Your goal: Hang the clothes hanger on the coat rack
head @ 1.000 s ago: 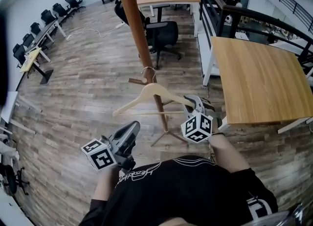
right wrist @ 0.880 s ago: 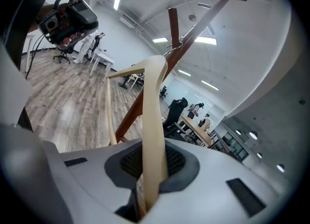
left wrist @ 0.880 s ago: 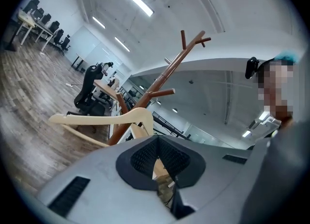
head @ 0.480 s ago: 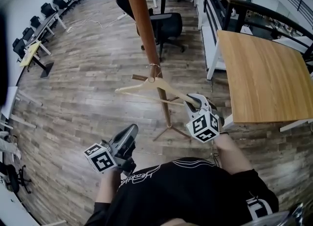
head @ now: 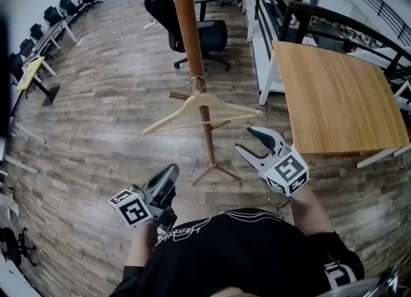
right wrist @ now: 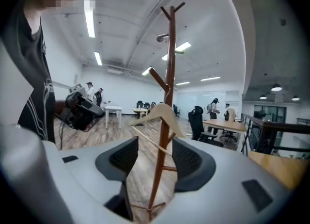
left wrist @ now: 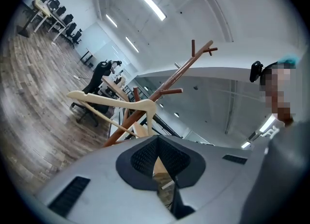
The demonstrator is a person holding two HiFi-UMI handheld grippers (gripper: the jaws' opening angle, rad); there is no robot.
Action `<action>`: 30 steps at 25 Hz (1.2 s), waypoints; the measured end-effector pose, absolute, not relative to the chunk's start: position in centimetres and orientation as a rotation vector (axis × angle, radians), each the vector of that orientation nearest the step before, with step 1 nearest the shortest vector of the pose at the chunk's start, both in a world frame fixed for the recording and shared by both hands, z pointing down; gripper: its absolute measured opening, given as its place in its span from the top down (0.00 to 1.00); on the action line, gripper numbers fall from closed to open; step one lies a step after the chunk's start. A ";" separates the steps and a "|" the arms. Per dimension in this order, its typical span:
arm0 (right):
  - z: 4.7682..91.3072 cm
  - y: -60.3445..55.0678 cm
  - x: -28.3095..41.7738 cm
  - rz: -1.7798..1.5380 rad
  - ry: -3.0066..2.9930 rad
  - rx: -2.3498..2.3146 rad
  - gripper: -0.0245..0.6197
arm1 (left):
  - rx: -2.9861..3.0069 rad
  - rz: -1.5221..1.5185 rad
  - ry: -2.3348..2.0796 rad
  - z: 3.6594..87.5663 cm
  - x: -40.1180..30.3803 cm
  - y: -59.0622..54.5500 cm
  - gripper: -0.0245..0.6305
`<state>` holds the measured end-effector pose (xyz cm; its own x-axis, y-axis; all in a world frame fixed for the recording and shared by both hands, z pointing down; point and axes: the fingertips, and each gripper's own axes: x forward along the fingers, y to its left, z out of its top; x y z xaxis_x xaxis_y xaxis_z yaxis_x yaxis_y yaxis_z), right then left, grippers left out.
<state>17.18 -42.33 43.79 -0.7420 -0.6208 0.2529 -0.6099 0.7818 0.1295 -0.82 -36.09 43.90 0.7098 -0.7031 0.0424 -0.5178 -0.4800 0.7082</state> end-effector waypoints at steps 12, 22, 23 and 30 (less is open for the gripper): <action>41.9 -25.5 15.5 0.516 -2.994 0.803 0.86 | 2.279 -0.319 -0.791 42.1 0.9 -25.5 0.95; 43.8 -13.0 13.5 0.625 -2.969 0.792 0.90 | 2.274 -0.327 -0.722 44.1 1.1 -14.7 0.95; 44.1 -12.3 13.5 0.625 -2.962 0.802 0.90 | 2.275 -0.324 -0.718 44.3 1.1 -13.9 0.95; 45.4 -8.8 13.8 0.686 -2.912 0.847 0.90 | 2.253 -0.342 -0.716 45.5 0.6 -10.5 0.95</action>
